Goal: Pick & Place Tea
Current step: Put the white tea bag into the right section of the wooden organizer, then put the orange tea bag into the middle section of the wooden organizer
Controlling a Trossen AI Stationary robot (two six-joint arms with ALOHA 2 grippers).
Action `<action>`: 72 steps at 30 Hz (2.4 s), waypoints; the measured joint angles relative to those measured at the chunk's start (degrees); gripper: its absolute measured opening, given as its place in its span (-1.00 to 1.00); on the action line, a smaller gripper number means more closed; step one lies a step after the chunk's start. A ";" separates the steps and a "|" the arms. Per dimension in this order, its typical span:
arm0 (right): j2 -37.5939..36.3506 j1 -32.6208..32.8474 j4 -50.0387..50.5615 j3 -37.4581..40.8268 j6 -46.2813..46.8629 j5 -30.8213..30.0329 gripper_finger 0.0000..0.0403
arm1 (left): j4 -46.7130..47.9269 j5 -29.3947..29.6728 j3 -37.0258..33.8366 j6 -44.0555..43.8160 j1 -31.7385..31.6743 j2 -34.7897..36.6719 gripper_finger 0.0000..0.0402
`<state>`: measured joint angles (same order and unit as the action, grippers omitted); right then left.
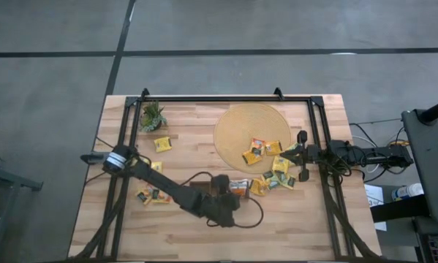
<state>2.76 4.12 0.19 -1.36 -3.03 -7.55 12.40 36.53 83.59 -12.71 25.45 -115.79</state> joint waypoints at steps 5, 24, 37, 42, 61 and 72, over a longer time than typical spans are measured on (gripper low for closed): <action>0.00 0.00 0.01 0.01 0.00 0.00 -0.96 | 0.02 -0.03 -0.03 -0.99 -0.38 0.00 -1.00; 0.00 -0.01 -0.01 0.01 0.00 0.01 -0.96 | -3.39 0.84 -0.50 -0.50 -0.77 -0.02 -1.00; 0.00 -0.02 -0.01 0.01 0.00 0.00 -0.96 | -3.69 0.68 -1.51 0.12 -0.81 -0.07 -0.69; 0.03 0.00 0.00 0.01 0.00 0.00 -0.96 | -4.76 2.72 -1.51 0.16 -0.78 -0.07 -0.40; 0.03 0.00 -0.01 0.01 0.00 0.00 -0.96 | -6.15 8.47 -1.42 2.76 1.02 2.46 -0.25; -0.02 -0.01 -0.03 0.01 0.00 -0.01 -0.96 | 4.20 8.57 -1.40 0.15 6.93 10.69 -0.25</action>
<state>2.74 4.11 0.16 -1.34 -3.03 -7.56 16.60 45.10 82.19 -12.56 32.39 -105.10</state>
